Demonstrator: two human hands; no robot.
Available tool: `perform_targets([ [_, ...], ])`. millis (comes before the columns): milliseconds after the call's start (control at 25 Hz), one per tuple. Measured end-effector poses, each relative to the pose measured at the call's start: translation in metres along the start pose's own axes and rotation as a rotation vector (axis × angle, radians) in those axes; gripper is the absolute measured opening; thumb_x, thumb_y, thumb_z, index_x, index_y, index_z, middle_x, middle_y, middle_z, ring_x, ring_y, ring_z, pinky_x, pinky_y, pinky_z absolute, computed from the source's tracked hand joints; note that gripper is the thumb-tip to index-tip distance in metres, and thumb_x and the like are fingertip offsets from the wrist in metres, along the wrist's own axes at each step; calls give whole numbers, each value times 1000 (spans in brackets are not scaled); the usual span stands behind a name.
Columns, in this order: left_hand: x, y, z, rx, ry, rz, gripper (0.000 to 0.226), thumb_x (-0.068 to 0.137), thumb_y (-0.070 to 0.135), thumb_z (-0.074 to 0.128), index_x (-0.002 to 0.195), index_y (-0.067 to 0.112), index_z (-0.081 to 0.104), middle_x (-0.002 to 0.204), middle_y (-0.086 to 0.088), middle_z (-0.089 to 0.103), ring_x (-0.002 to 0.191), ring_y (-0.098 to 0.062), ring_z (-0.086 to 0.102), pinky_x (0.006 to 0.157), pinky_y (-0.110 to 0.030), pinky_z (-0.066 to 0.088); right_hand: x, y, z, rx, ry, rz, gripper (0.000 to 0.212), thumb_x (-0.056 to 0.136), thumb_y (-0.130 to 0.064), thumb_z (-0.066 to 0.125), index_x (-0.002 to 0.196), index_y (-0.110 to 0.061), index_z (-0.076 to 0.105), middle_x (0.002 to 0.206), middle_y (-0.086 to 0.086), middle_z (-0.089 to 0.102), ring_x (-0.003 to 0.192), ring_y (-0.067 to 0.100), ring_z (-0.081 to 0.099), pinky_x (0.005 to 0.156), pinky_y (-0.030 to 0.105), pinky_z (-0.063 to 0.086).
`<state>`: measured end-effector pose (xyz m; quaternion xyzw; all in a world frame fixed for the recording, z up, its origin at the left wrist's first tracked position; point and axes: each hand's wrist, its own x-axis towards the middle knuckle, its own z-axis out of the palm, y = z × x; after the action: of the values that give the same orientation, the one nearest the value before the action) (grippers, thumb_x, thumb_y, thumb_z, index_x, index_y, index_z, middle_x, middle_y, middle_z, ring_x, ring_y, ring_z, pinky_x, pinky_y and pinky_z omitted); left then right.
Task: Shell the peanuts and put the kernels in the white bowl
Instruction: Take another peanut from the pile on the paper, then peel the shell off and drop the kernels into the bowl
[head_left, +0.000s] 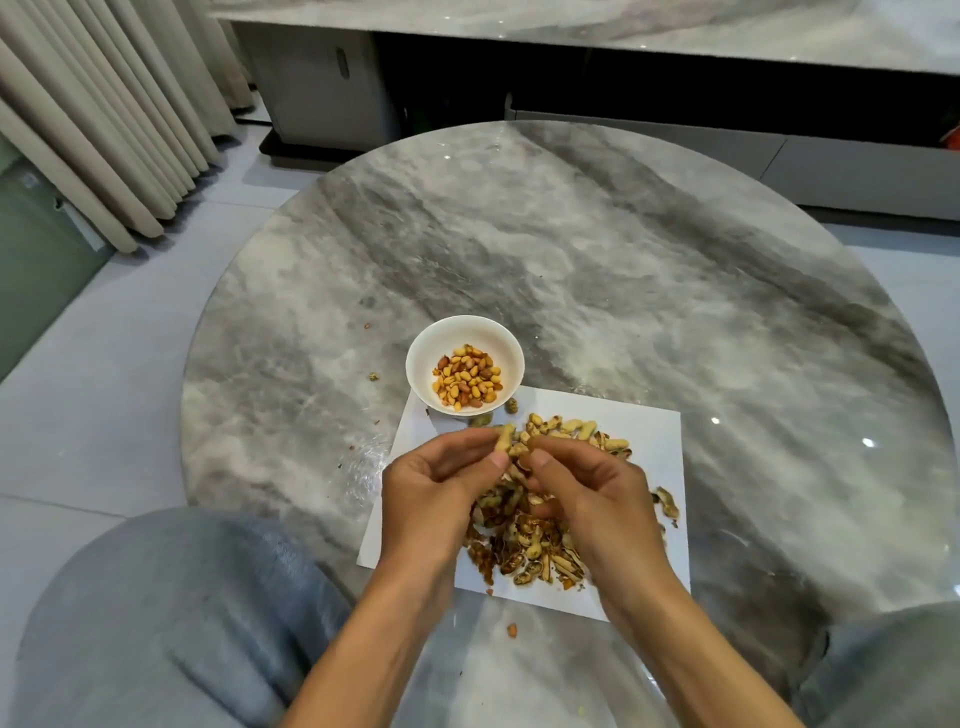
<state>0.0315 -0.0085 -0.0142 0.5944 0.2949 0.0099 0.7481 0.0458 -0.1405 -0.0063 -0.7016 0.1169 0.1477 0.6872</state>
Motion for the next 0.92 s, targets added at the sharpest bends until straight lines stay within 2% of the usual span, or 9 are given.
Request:
perform_targets([
  [120,-10,1,7,-147,-105,-38,21,77,-5,73,93,9,77,94,-10,78,91,-19,74,80,-26,57,0,1,2,90,1,-46,14,89,-12,71,99,-19,78,94,-3,78,86,13,73,69,24,57],
  [360,-22,2,19,-79,-88,127,20,77,-8,75,83,10,78,82,-10,78,78,-18,75,68,-20,57,1,1,-1,200,23,-85,25,77,-24,74,98,-11,79,93,5,78,91,18,74,78,25,57],
  [480,-23,-3,19,-30,-35,203,17,76,-3,78,82,13,79,78,-8,77,75,-20,75,69,-22,57,1,1,1,191,28,-74,17,85,-12,71,101,-10,78,95,5,78,95,20,74,84,29,58],
  [600,-22,-2,15,86,-79,229,19,78,1,80,86,18,79,82,-3,77,80,-19,75,73,-26,59,2,1,-4,155,31,-72,12,86,-7,71,96,-9,78,91,7,78,91,23,75,82,32,58],
  [680,-20,0,11,109,-103,186,20,81,5,78,92,22,79,89,1,78,84,-14,74,74,-23,59,2,1,-7,113,37,-80,12,87,-6,71,91,-14,78,88,4,78,86,23,75,76,28,58],
  [800,-17,2,8,-36,-160,25,20,83,10,74,100,19,78,96,1,78,94,-12,73,76,-18,56,-2,3,-7,64,-13,-93,20,90,-3,67,90,-18,79,86,4,78,84,22,75,74,24,57],
  [920,-14,-1,8,-13,-181,21,20,85,4,71,98,17,79,98,1,78,99,-10,72,81,-18,56,-2,4,-4,58,-24,-121,25,91,0,65,90,-20,80,85,5,78,83,20,75,73,24,57],
])
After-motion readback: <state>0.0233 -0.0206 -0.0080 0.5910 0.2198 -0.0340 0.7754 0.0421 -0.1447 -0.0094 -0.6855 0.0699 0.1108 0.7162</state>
